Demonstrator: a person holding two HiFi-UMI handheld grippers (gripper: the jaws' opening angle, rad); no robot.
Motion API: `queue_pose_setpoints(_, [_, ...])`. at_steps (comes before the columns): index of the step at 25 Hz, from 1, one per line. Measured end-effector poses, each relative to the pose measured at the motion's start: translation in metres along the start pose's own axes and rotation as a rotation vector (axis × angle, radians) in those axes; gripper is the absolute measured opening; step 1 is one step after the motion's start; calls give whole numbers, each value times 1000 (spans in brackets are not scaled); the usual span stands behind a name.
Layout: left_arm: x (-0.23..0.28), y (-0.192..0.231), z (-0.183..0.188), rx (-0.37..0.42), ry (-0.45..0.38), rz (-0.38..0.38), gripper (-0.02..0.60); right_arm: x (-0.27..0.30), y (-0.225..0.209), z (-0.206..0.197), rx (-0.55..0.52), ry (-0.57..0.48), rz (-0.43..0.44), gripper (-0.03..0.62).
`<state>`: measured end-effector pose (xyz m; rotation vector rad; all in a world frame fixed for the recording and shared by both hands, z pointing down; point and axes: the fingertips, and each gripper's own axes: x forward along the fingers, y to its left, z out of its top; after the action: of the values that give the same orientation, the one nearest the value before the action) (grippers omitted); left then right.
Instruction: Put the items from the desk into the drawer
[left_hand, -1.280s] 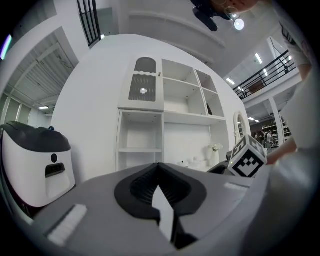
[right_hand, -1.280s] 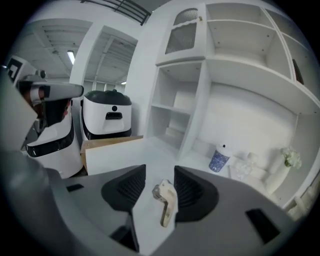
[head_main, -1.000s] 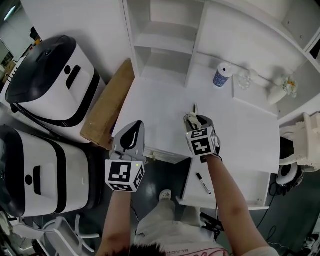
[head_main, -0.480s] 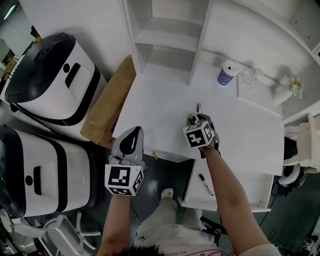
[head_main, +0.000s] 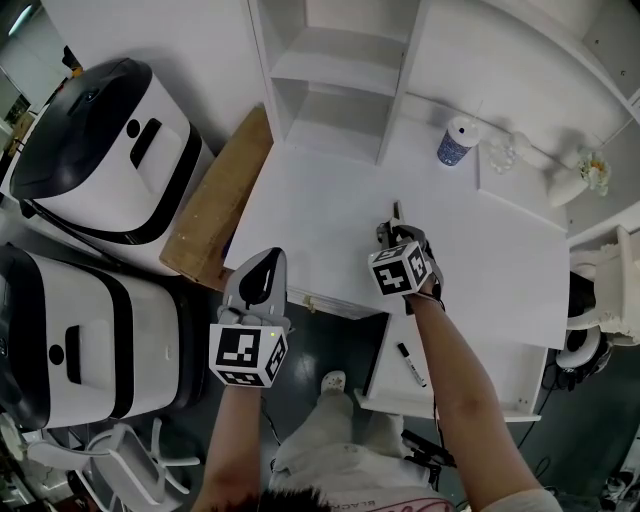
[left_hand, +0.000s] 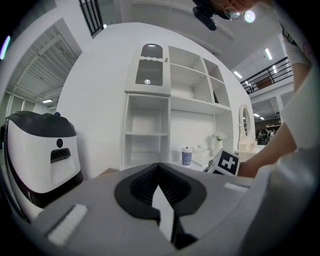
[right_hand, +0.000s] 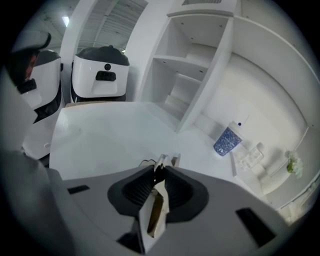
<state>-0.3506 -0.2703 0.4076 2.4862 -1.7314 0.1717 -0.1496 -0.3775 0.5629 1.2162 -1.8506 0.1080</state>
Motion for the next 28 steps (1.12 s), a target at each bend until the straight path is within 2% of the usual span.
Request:
queue_pose_setpoints(8, [2,-16,9,-1,-19,-17,9,-17,-22,-9,68,-13,-12,14])
queue_pose_setpoints(15, [3,-34,20,6,-37,-30,9,-40,-35,-16,119,-44,26,12])
queue_pose_setpoints(28, [7,-94,66,39,-116,-81,9,-119,-96,-22,160,-176,-39,12])
